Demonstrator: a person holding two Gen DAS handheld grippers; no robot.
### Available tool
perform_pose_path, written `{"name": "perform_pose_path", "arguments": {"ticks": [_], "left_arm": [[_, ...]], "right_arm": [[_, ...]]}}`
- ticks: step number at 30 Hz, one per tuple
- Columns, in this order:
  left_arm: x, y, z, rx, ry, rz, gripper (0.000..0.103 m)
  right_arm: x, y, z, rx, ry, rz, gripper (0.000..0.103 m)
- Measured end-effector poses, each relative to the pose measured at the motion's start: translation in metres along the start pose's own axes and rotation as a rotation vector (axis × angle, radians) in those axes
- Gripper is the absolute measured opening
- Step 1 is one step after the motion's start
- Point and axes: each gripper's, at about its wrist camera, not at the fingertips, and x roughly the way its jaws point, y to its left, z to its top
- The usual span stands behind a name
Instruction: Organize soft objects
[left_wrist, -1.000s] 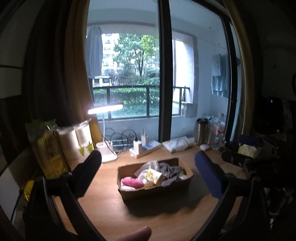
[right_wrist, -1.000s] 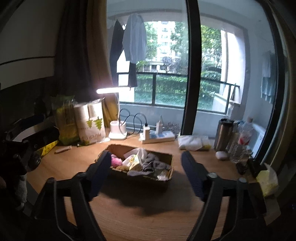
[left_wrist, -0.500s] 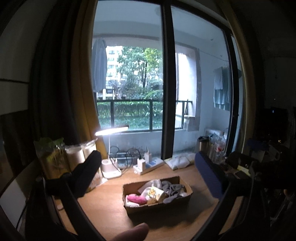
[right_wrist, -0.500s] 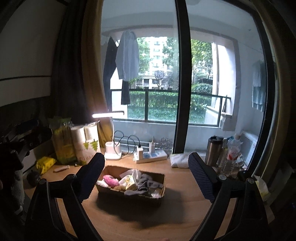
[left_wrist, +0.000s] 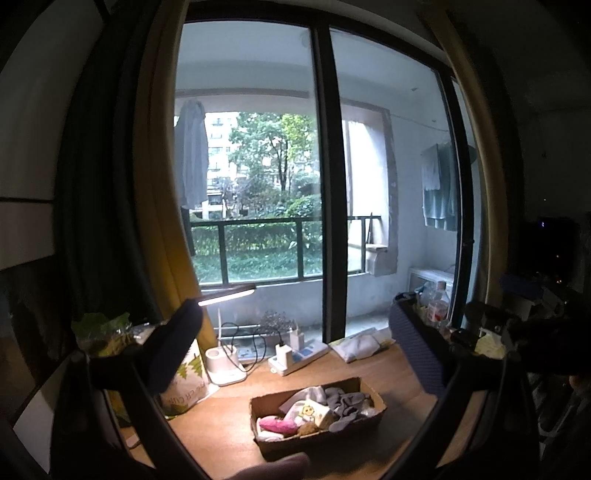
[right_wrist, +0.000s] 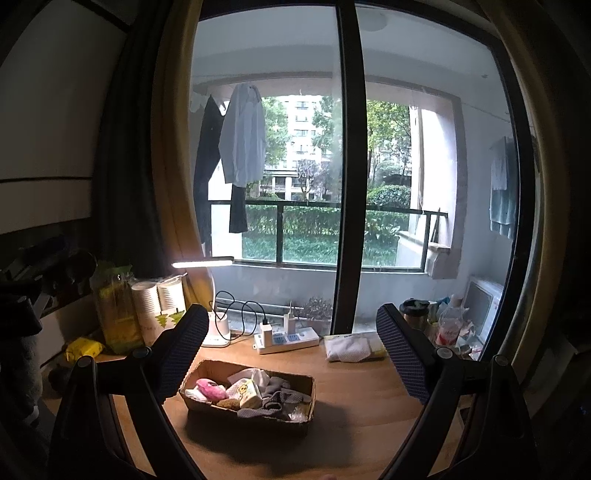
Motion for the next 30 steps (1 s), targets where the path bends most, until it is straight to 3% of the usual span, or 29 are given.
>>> {"name": "perform_pose_path", "arguments": {"ticks": [30], "left_arm": [[0.0024,-0.0041,-0.0022,-0.010,0.004,-0.010,0.102]], "right_arm": [[0.0011,-0.0005,-0.0011,0.007,0.008,-0.014,0.094]]}}
